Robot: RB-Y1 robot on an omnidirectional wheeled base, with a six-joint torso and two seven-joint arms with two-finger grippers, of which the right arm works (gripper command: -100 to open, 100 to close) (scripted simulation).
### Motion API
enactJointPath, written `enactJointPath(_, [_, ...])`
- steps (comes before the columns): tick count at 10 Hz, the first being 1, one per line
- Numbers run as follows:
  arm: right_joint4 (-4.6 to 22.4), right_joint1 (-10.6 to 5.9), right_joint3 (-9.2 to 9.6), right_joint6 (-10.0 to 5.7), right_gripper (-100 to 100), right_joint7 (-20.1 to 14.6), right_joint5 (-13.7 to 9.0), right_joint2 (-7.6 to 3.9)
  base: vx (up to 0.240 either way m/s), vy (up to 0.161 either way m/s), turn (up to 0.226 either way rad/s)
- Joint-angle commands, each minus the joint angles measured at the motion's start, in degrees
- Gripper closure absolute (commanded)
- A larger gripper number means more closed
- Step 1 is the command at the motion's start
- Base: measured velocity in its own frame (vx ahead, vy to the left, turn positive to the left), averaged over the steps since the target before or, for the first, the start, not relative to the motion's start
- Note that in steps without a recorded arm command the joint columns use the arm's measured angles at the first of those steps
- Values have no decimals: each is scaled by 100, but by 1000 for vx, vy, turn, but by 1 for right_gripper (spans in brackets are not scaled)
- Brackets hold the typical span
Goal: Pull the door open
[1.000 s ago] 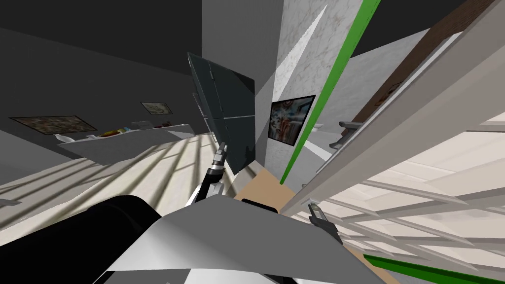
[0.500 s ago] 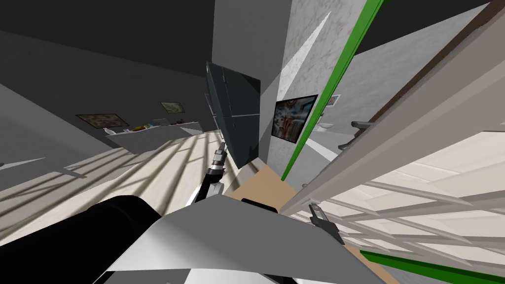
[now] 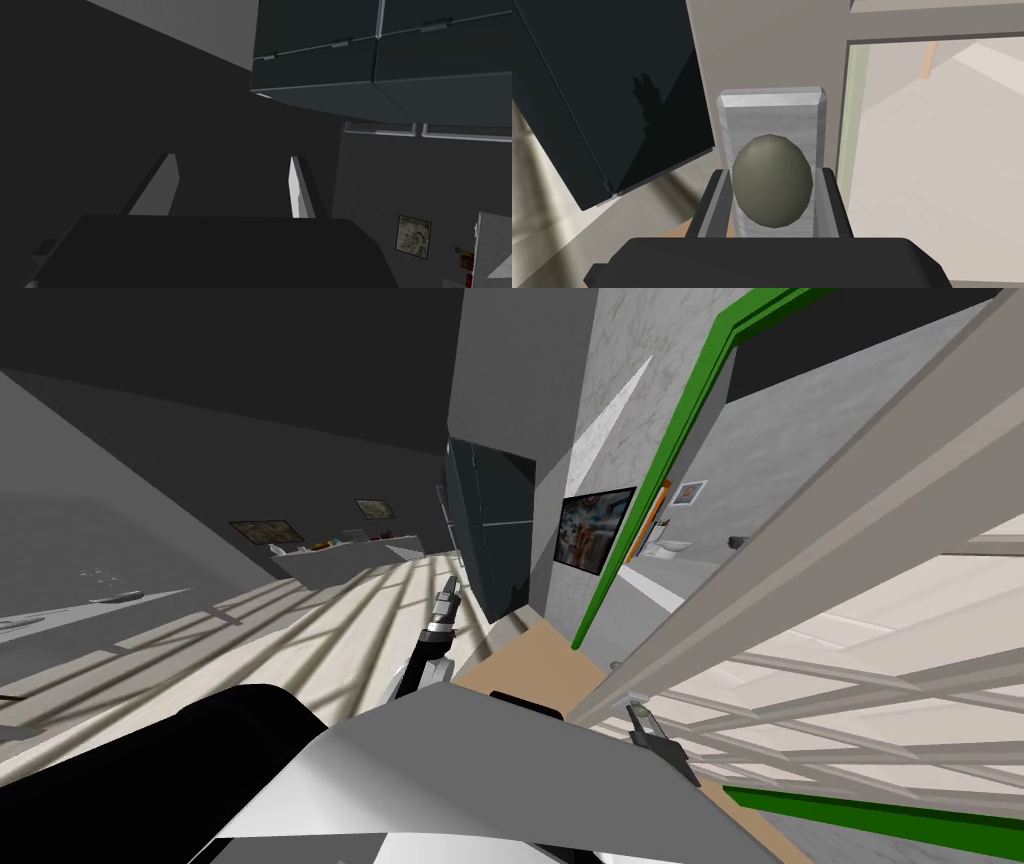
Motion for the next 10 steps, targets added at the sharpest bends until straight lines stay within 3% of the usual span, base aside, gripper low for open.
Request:
enactJointPath(1, [56,-25,28,-50,100,-41,13,-13,-138,-31,115])
enactJointPath(10, [418,-186,211,-374,100,-306,99,-97,-209,-50,141])
